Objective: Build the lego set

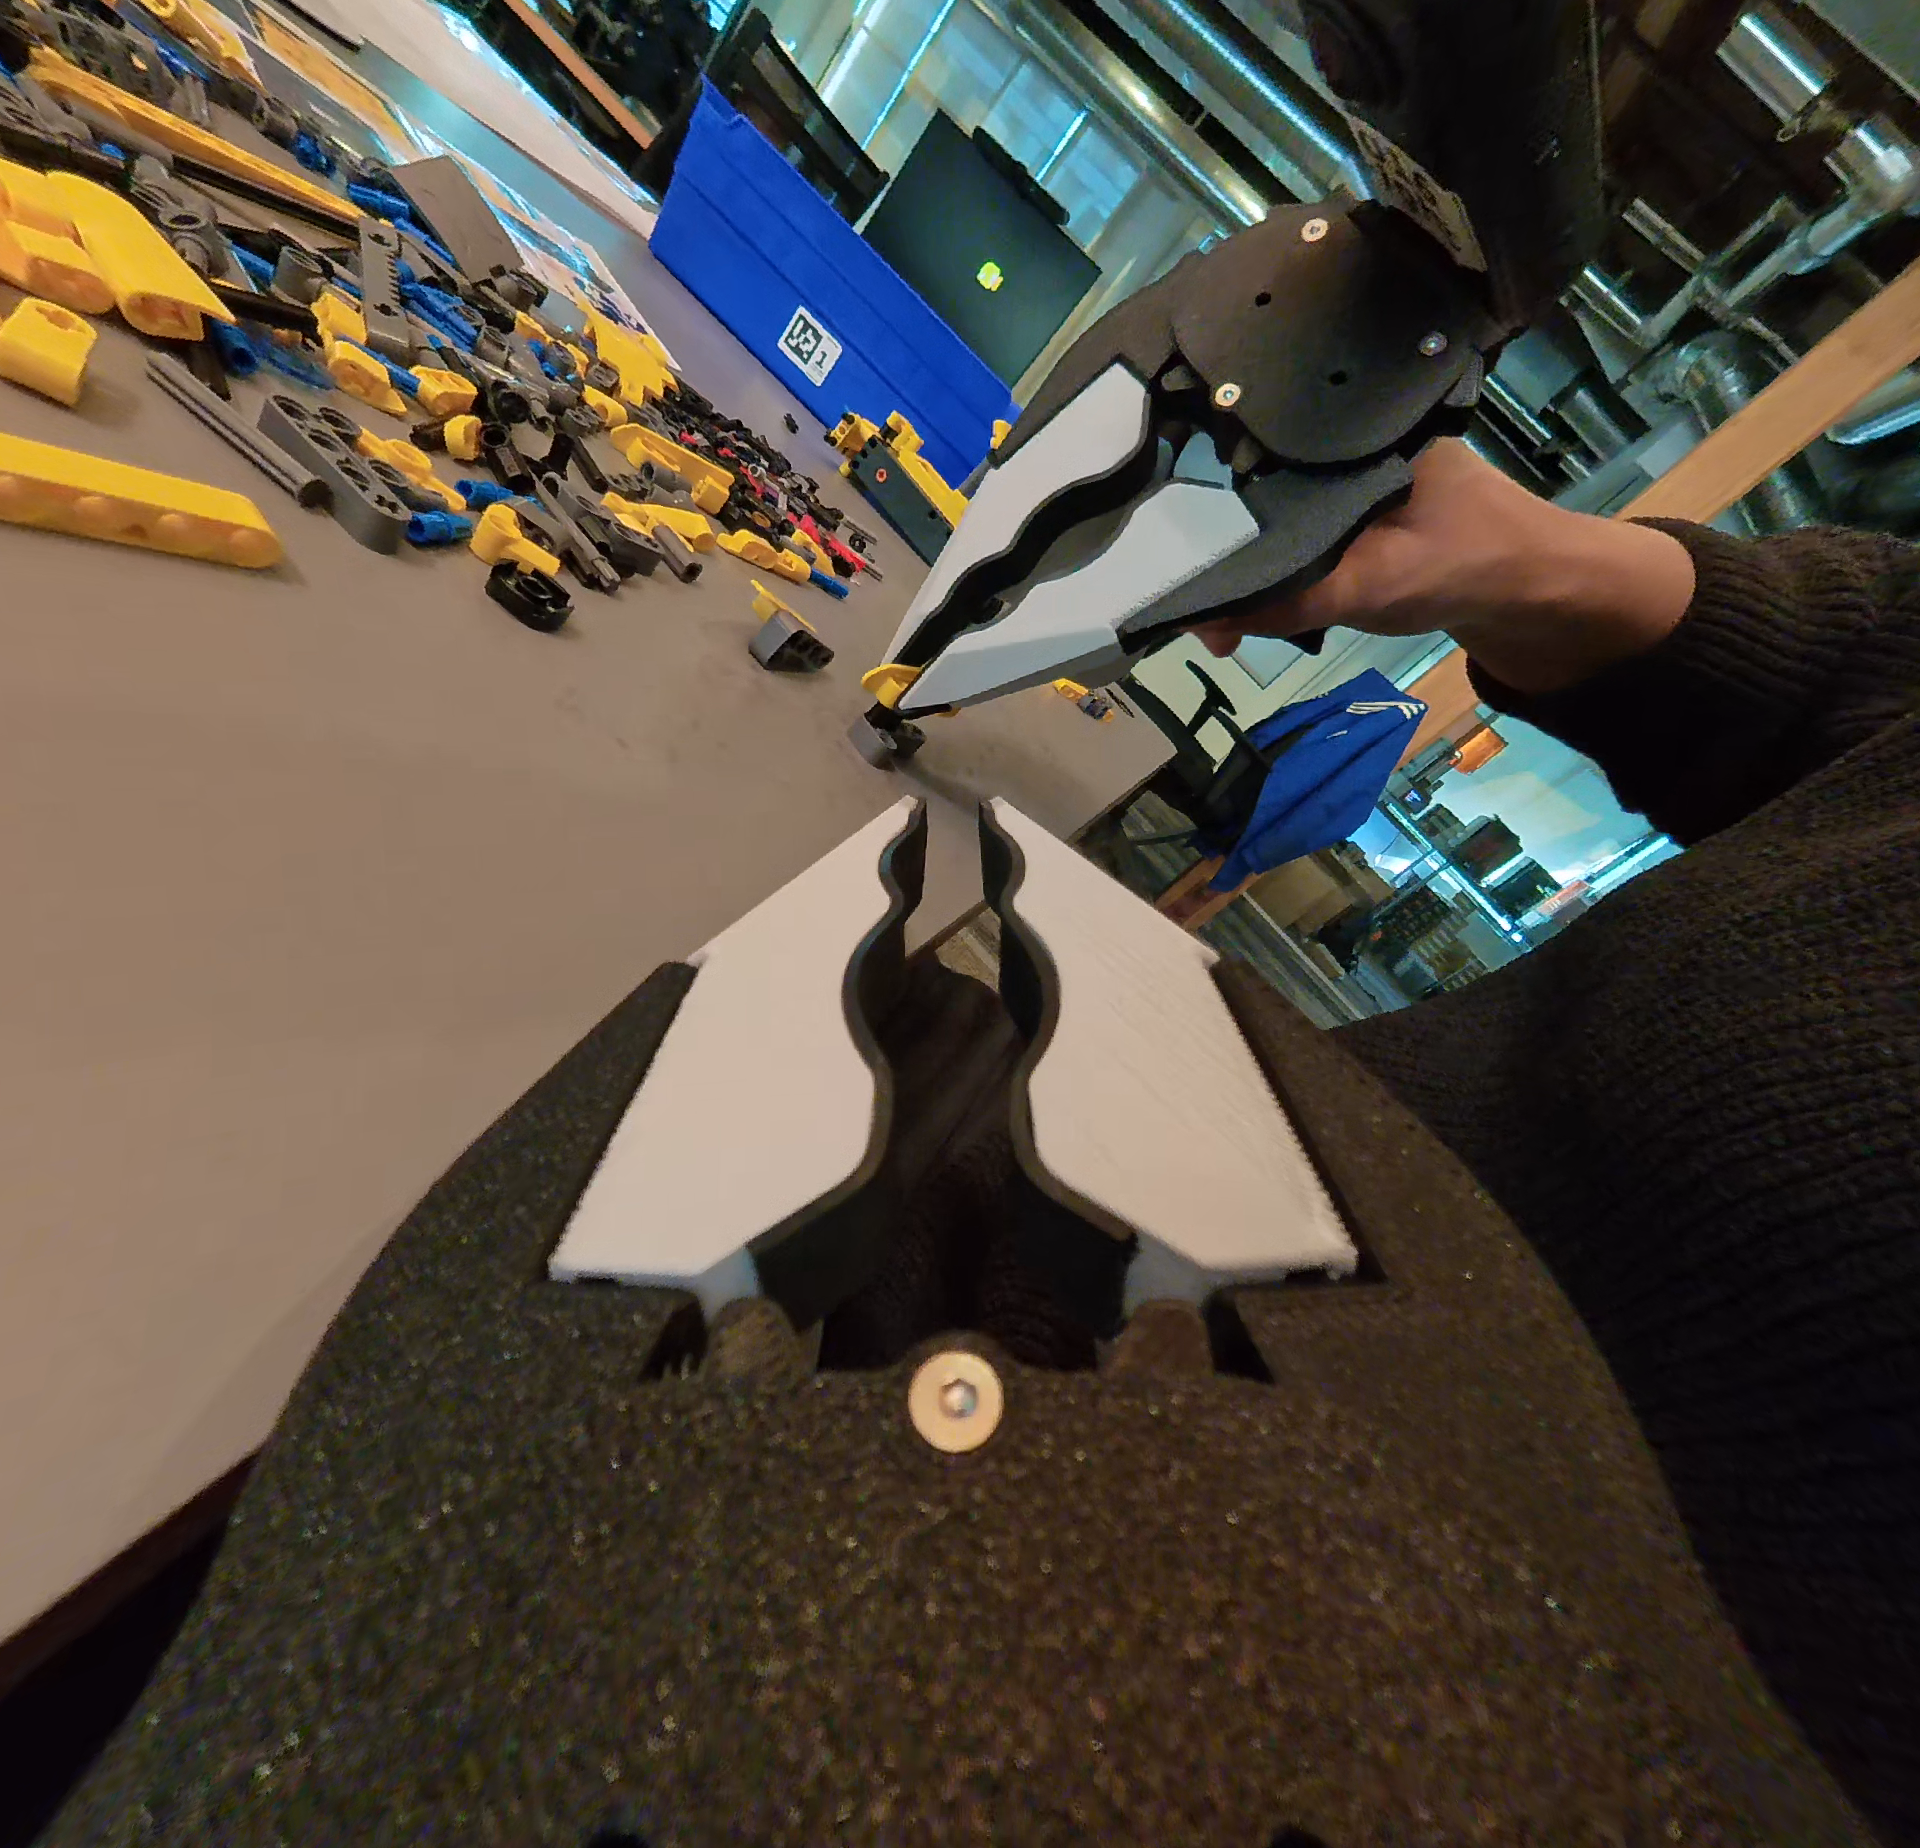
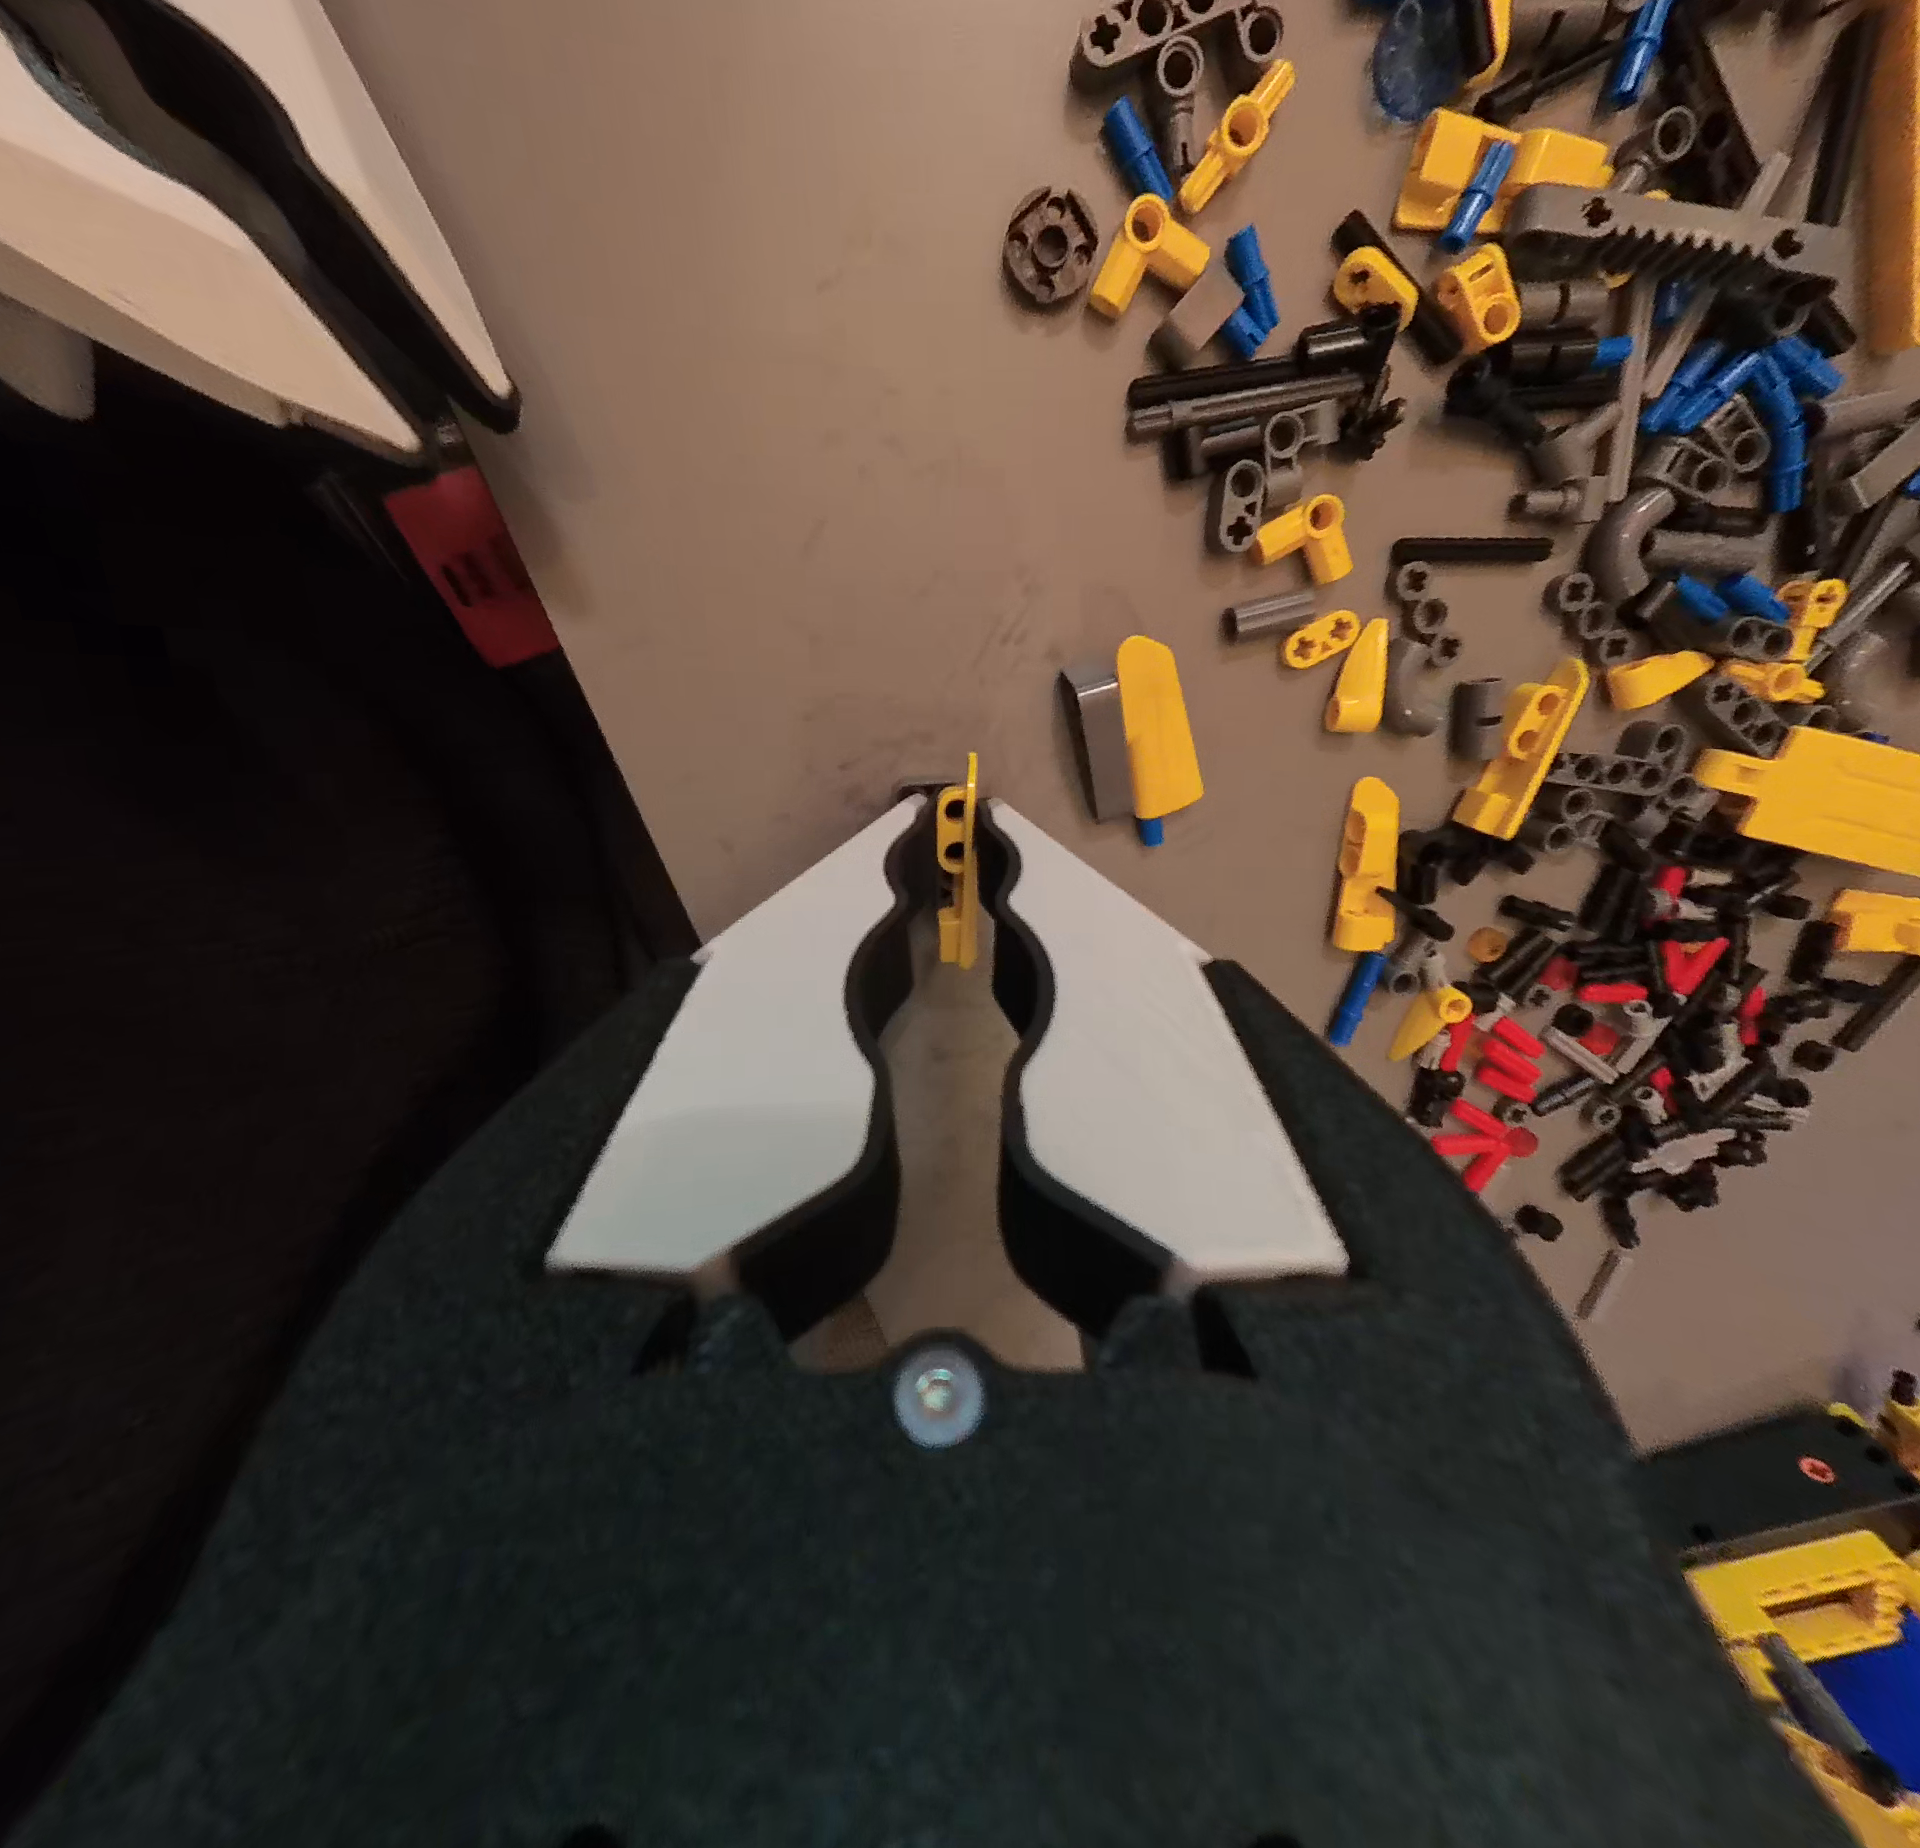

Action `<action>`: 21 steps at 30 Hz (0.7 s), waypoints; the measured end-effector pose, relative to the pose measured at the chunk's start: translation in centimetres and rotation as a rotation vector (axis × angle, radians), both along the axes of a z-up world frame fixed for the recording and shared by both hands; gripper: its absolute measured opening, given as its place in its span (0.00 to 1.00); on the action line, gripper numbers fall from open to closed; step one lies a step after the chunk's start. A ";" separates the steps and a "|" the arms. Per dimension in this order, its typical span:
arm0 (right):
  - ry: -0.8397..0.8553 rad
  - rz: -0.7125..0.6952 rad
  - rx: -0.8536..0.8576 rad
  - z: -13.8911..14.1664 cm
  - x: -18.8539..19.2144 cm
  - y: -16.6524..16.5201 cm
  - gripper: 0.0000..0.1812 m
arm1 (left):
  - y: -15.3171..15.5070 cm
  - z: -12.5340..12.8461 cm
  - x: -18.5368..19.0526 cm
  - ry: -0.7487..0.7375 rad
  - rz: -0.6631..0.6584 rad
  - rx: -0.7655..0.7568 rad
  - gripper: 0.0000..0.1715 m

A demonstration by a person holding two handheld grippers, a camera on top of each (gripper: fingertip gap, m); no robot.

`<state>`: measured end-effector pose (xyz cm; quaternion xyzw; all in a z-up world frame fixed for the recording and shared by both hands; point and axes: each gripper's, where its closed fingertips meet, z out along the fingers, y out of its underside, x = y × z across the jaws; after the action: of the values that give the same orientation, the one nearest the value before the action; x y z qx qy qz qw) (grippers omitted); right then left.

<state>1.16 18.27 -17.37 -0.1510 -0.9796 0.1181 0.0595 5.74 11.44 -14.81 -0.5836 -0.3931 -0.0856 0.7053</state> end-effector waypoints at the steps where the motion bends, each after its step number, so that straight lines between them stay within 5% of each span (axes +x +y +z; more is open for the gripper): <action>1: 0.005 0.005 0.002 0.0 0.0 0.0 0.03 | 0.0 0.0 0.0 0.000 -0.001 -0.002 0.06; 21: 0.025 0.040 0.050 -0.2 0.0 0.0 0.03 | 0.1 -0.2 0.0 0.006 0.006 -0.031 0.05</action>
<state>1.16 18.31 -17.54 -0.1284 -0.9843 0.0964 0.0731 5.76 11.56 -15.03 -0.5935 -0.3943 -0.0757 0.6976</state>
